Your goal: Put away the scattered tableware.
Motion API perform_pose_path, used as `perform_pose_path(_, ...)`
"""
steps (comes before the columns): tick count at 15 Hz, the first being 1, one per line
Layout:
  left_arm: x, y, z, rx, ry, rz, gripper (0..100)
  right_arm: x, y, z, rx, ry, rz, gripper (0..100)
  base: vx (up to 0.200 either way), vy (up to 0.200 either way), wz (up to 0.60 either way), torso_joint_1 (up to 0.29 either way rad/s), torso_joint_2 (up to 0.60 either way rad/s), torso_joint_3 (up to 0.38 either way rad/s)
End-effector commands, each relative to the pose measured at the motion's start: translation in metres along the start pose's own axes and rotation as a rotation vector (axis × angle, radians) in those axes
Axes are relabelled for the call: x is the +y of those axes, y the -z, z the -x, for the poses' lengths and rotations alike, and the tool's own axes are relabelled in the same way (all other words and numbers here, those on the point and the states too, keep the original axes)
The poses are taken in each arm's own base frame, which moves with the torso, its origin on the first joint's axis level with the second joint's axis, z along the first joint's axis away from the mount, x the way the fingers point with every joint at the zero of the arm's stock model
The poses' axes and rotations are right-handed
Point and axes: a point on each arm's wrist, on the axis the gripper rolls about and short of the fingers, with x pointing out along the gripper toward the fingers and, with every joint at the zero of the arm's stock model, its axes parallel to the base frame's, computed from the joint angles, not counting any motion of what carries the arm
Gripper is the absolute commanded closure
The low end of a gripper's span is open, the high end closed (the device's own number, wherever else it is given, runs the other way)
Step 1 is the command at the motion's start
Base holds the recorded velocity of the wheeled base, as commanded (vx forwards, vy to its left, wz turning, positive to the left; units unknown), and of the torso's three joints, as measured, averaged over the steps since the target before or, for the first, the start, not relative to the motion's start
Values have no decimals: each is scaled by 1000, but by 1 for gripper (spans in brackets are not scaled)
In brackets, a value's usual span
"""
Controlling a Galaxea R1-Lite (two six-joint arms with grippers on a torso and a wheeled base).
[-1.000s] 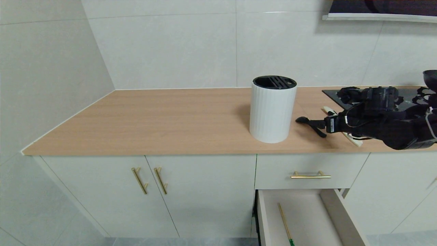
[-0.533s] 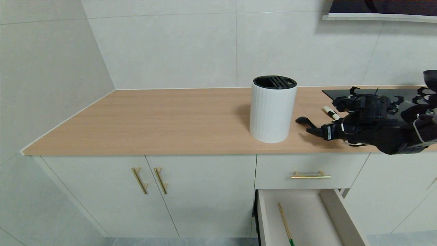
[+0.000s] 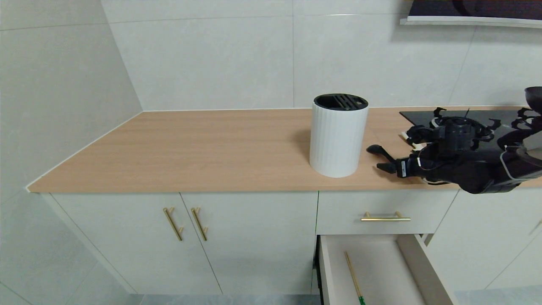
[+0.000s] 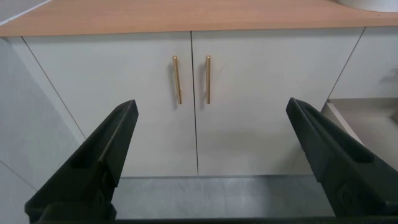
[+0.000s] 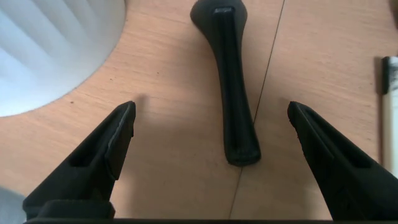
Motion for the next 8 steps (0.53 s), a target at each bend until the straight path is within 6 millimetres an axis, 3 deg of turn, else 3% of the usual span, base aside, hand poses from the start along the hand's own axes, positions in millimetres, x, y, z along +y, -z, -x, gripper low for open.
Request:
perform_pose_path(1, 0, 0, 0, 1, 0, 0, 0, -1, 6, -10, 6, 0, -1, 0, 0, 0, 0, 0, 0, 0)
perform_pose_path(8, 0, 0, 0, 1, -2, 0, 0, -6, 7, -21, -27, 51, 6, 0, 0, 0, 0, 0, 0, 0)
